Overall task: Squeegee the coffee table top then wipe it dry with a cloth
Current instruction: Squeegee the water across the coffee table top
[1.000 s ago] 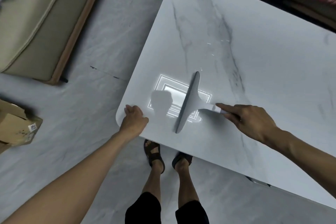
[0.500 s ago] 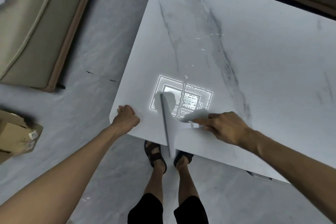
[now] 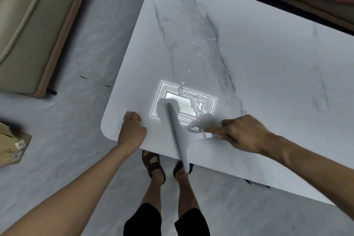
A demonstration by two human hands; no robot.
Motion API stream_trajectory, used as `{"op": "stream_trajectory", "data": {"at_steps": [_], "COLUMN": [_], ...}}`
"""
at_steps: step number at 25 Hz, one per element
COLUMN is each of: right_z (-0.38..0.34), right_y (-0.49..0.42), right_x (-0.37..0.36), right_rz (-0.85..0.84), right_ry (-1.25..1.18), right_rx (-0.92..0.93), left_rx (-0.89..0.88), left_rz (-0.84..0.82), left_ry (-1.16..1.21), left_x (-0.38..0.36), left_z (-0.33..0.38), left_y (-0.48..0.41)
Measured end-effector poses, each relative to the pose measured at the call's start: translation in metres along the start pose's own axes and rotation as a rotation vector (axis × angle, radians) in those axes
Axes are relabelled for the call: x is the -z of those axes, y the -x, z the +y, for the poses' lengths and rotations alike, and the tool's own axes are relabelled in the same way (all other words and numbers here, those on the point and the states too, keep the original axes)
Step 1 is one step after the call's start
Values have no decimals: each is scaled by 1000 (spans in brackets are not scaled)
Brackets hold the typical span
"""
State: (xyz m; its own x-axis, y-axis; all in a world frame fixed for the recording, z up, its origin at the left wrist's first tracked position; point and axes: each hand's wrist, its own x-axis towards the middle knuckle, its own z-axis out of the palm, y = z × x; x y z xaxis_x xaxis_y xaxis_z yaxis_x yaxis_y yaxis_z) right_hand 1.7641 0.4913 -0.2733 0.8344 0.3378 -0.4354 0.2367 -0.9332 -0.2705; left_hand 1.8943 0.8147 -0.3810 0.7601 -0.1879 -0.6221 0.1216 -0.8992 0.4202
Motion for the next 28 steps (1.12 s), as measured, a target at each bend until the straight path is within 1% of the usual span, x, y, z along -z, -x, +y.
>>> {"op": "stream_trajectory", "data": {"at_steps": [1, 3, 5, 7, 9, 12, 15, 17, 18, 20, 21, 23, 24, 26, 28], "right_z": [-14, -37, -38, -18, 11, 52, 79, 88, 88, 73, 59, 22, 2, -29, -39], "right_y": [-16, -42, -52, -41, -18, 16, 42, 53, 54, 41, 26, -20, -47, -98, -136], "right_x": [-9, -27, -34, -34, -29, -17, -5, 8, 15, 25, 26, 20, 14, 7, 5], "right_rz": [-36, -140, -142, -109, -108, -98, -109, -116, -87, -12, -16, -105, -143, -159, -155], "right_ry": [-14, -13, 20, 43, 33, -24, 45, 81, 85, 95, 72, 10, 8, 13, 31], "right_rx": [60, 115, 118, 92, 38, -89, -181, -194, -170, -52, 28, 147, 181, 230, 234], "left_rx": [3, 21, 36, 41, 49, 94, 96, 105, 105, 108, 113, 136, 152, 189, 199], "left_rz": [5, 9, -34, -136, -191, -175, -133, -112, -88, -10, 34, 111, 139, 180, 194], "left_ry": [11, 19, -28, -120, -166, -148, -84, -46, -39, -8, 11, 33, 39, 44, 43], "left_x": [-5, -11, -15, -17, -16, -12, -6, 0, 4, 14, 19, 32, 39, 50, 58], "left_z": [3, 8, 9, 11, 15, 26, 42, 52, 56, 62, 64, 61, 58, 49, 43], "left_y": [2, 4, 5, 6, 6, 7, 9, 9, 10, 8, 7, 1, -4, -19, -36]}}
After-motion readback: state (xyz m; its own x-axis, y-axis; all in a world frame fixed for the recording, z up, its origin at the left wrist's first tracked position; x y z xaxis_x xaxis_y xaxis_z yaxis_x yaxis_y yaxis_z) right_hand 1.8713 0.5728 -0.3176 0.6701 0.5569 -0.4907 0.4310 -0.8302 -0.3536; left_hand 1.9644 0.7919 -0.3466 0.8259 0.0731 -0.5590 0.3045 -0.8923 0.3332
